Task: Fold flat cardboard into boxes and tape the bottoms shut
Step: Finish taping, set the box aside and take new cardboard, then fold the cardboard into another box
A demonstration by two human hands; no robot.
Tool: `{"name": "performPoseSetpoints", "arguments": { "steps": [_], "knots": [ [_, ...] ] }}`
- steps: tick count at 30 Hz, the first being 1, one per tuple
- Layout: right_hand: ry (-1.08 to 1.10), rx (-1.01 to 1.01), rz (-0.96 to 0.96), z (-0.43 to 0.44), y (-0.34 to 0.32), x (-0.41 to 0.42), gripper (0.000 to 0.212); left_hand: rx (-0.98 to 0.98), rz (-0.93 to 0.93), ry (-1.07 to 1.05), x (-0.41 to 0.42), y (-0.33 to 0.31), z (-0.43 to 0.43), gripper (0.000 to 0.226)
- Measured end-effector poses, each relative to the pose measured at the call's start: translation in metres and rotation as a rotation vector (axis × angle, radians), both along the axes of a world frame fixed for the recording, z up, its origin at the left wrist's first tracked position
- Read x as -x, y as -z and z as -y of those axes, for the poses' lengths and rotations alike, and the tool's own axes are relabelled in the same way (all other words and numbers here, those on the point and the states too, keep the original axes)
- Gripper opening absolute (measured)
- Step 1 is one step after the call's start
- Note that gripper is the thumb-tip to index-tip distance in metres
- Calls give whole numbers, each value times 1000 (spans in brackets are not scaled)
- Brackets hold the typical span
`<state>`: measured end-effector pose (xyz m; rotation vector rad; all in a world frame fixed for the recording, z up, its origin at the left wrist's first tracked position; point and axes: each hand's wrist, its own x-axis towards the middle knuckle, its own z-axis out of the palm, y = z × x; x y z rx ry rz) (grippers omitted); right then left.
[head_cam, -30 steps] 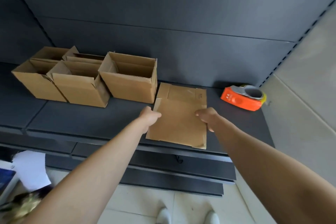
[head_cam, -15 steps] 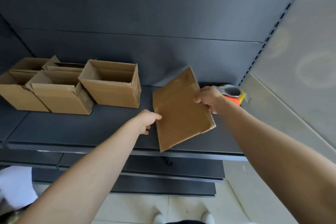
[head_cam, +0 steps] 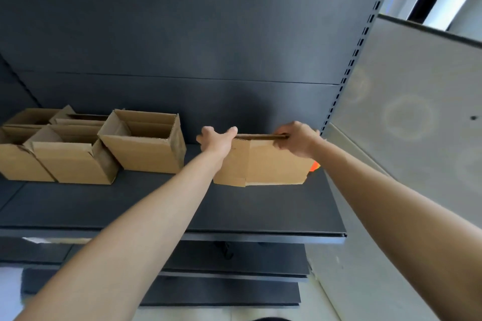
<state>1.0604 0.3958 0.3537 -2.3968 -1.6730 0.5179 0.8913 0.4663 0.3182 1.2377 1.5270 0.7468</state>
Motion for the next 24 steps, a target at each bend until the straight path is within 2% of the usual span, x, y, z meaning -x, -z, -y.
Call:
{"name": "performPoseSetpoints", "arguments": {
  "steps": [4,6,9,12,20,24],
  "knots": [
    [296,-69,-146,11,3,-28,60,-14,-1,-56,-5,-2,3,74],
    [389,-57,-205,16,3,-36,66,-2,-2,-70,-7,-1,4,76],
    [542,-85,-526,23,7,-40,66,6,8,-86,-10,-1,10,79],
    [593,-132,-752,28,8,-39,50,0,34,-92,-11,-2,16,78],
    [538,-67,-781,26,8,-44,40,44,129,-145,-4,0,19,73],
    [512,-56,-732,27,11,-44,55,68,125,-113,-3,2,22,79]
  ]
}}
